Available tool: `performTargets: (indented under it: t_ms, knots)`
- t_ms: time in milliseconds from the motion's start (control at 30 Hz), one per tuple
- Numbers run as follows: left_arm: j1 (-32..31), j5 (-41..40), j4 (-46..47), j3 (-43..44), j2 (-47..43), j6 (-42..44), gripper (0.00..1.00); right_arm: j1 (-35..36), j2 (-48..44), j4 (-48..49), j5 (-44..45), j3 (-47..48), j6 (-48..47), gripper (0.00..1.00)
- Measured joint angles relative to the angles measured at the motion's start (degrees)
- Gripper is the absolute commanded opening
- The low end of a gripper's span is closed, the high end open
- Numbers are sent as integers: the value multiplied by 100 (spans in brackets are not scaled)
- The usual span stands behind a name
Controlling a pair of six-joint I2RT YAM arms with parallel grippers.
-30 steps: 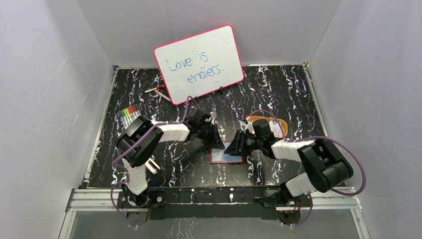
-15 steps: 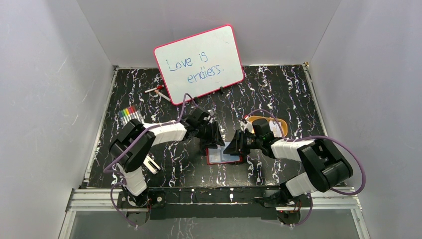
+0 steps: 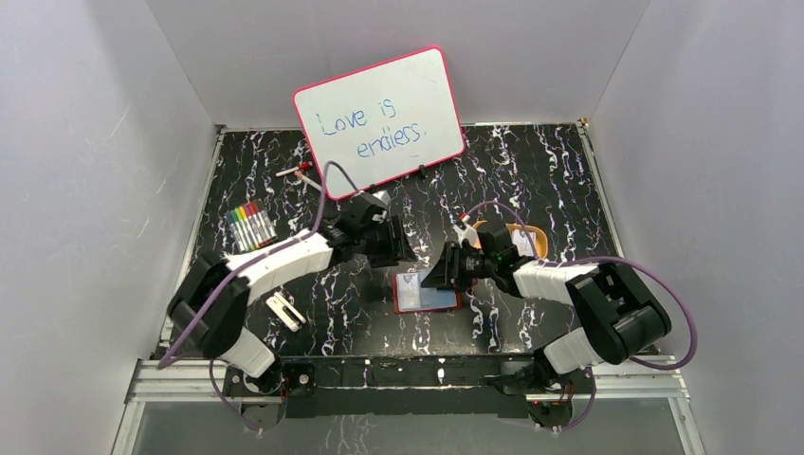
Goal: Put the credit cards into the card holder
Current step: Turn over the card slot in the card holder.
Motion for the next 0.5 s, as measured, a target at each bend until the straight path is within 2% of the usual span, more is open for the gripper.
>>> performTargets:
  t_ms: [300,500]
  knots:
    - [140,-1674,-350,-1141,-2778,-7,50,553,577,11,129,678,-63,50]
    - [160,-2000,-511,-1644,-3303,-50,48,872,1290,52,219,1147,-103,49]
